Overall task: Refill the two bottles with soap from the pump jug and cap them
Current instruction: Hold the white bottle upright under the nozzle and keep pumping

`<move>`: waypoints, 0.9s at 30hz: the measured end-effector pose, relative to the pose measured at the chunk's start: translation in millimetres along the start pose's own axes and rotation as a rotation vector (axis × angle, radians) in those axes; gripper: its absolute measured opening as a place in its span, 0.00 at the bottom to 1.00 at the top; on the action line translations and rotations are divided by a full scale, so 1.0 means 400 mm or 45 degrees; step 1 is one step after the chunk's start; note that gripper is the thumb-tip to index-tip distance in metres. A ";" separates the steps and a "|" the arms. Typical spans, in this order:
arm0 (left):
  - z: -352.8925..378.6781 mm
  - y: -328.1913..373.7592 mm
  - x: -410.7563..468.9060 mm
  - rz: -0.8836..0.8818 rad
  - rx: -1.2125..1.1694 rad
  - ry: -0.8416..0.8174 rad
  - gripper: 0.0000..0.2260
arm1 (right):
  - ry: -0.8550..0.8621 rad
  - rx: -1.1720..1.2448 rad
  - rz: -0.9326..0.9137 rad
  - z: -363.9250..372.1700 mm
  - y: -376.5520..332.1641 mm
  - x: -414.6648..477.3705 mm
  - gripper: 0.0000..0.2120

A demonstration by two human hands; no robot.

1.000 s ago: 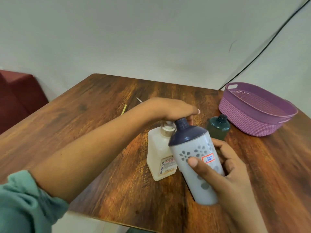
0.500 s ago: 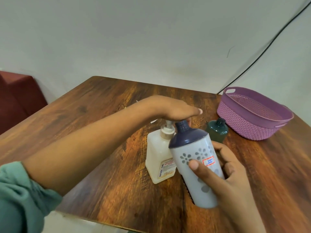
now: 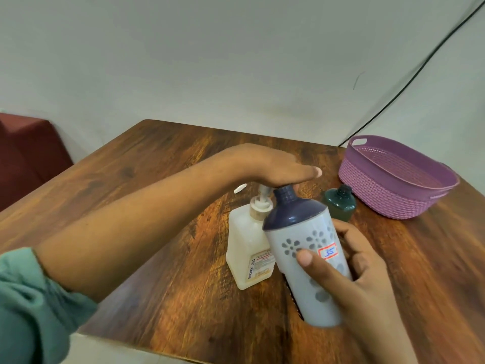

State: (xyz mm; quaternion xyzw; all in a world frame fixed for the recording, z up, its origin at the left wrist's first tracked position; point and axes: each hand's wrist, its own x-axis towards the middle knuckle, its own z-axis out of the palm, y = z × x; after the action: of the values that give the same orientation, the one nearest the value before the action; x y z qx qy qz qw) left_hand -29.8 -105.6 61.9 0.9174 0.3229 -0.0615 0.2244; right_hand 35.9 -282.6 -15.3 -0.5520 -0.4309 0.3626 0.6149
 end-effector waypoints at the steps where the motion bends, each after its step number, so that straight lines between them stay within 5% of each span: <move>1: 0.006 -0.008 0.002 0.018 -0.065 0.014 0.26 | -0.003 0.000 -0.001 0.001 0.003 0.001 0.32; 5: 0.037 -0.032 -0.002 0.029 -0.243 -0.004 0.23 | -0.006 -0.010 0.021 0.008 0.007 0.000 0.31; 23: -0.004 -0.003 -0.009 -0.010 0.016 -0.070 0.24 | -0.040 0.002 0.050 0.000 -0.006 -0.006 0.31; 27: 0.028 -0.019 -0.001 0.042 -0.142 -0.025 0.22 | -0.031 0.021 0.068 0.002 0.005 -0.005 0.28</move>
State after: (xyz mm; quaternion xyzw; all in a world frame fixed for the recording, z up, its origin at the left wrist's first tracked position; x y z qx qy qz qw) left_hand -34.5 -105.8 49.1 0.9079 0.3085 -0.0488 0.2796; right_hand 34.4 -284.0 -17.6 -0.5539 -0.4205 0.3892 0.6041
